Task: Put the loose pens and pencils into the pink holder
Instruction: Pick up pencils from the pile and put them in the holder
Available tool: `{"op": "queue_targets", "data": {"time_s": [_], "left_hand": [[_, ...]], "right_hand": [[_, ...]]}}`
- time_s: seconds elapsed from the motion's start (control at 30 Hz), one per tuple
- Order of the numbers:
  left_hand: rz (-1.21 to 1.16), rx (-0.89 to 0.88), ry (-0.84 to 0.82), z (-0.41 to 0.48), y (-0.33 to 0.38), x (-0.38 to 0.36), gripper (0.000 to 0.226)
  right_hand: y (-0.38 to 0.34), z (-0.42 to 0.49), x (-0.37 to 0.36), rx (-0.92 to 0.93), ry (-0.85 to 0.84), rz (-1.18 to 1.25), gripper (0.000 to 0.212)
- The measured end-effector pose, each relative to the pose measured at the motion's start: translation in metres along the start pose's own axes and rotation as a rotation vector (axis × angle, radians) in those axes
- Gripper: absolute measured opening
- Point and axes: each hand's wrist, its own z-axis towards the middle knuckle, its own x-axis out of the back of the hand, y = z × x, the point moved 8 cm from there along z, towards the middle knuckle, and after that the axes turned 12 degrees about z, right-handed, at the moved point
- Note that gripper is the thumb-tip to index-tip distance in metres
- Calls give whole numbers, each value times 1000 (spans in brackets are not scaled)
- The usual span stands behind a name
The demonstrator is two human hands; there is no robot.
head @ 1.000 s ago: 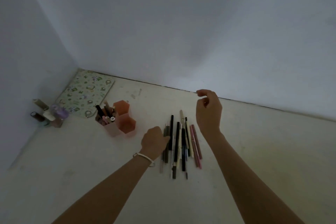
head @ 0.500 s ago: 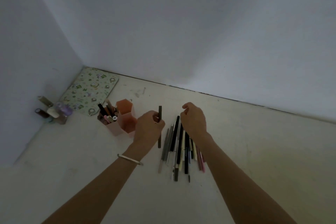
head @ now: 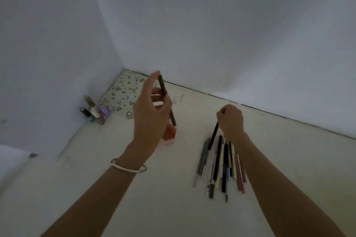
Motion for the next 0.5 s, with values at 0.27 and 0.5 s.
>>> {"op": "queue_targets", "data": {"time_s": [0.27, 0.5], "left_hand": [[201, -62, 129, 25, -49, 48, 51], [502, -238, -106, -7, -79, 22, 19]], "right_hand": [[-122, -18, 69, 111, 197, 766, 15], [-174, -76, 49, 322, 261, 928, 12]]}}
